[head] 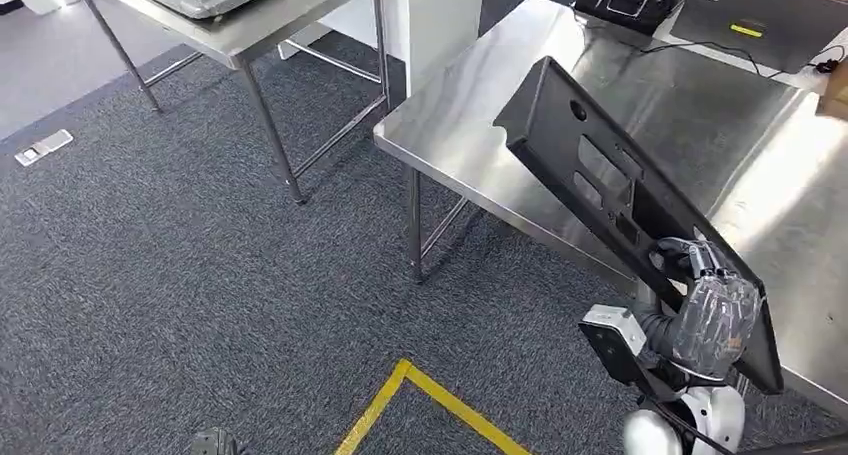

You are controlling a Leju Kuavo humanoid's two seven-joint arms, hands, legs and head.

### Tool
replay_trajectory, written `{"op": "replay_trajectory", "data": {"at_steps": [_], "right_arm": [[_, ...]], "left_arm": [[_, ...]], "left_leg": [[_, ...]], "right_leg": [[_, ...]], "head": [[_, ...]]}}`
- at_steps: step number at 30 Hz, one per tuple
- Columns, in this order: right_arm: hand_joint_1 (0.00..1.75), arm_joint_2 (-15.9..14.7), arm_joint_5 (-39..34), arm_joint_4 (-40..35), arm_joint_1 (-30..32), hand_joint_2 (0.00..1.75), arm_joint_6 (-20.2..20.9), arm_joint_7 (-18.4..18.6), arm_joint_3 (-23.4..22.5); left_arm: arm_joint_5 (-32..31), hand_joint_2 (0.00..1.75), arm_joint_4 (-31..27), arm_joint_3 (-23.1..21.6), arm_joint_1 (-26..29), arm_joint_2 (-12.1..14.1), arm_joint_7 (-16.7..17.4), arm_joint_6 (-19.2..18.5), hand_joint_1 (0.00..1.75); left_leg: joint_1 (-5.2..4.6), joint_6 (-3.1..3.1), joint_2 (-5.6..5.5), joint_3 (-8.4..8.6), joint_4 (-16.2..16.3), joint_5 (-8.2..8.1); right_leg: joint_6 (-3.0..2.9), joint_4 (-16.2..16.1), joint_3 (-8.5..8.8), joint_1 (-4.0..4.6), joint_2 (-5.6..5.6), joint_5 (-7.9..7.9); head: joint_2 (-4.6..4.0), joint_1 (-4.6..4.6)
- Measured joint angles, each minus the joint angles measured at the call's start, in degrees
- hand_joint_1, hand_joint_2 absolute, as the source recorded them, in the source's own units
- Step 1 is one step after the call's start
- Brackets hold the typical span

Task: Take the parts from the cabinet and place them on the table.

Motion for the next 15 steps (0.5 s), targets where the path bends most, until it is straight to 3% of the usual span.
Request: {"op": "replay_trajectory", "data": {"at_steps": [9, 10, 12, 13, 14, 15], "right_arm": [[1.75, 0.7, -1.2, 0.7, -0.4, 1.75, 1.6, -0.3, 0.6], [1.75, 0.8, -1.3, 0.7, -0.5, 1.75, 1.8, -0.3, 0.7], [1.75, 1.2, -1.5, 0.7, -0.7, 1.75, 2.1, -0.6, 1.0], [1.75, 1.3, -1.5, 0.7, -0.9, 1.75, 2.2, -0.7, 1.1], [1.75, 1.3, -1.6, 0.7, -0.9, 1.75, 2.3, -0.8, 1.1], [1.75, 1.4, -1.6, 0.8, -1.2, 1.75, 2.6, -0.9, 1.1]], "left_arm": [[-0.4, 0.00, 0.0, 2.4, 0.1, -0.1, 0.0, 0.0, 0.00], [-0.4, 0.00, 0.0, 2.6, 0.2, -0.1, 0.0, 0.0, 0.00], [-0.5, 0.00, 0.0, 3.1, 0.2, -0.1, 0.1, 0.0, 0.00], [-0.5, 0.00, 0.0, 3.1, 0.3, -0.3, 0.1, 0.0, 0.00], [-0.5, 0.00, 0.0, 3.3, 0.3, -0.4, 0.0, 0.1, 0.00], [-0.5, 0.00, 0.0, 3.6, 0.3, -0.4, 0.0, 0.1, 0.00]], "left_leg": [[-0.39, 0.43, -0.10, -0.01, 0.0, -0.25], [-0.75, 1.03, -0.03, -0.17, 0.4, -0.62], [-0.39, 1.55, -0.09, 0.02, -0.2, -0.44], [0.62, 1.94, 0.35, 0.65, -1.1, 0.13], [0.52, 1.96, 0.48, 1.03, -1.5, 0.23], [0.63, 2.14, 0.65, 1.06, -1.5, 0.28]], "right_leg": [[0.21, -0.4, 0.07, -0.32, -0.11, 0.09], [0.82, -1.0, 0.06, -1.05, -0.10, 0.37], [1.34, -1.1, 0.19, -0.78, -0.11, 0.35], [1.39, -0.5, -0.16, -0.52, -0.05, 0.06], [1.40, 1.3, -0.94, -0.70, -0.06, -0.74], [1.02, 4.9, -2.92, -0.73, -0.02, -2.45]], "head": [[0.00, -0.11], [0.00, -0.16], [0.00, -0.20], [0.00, -0.25], [0.00, -0.14], [0.00, -0.05]]}}
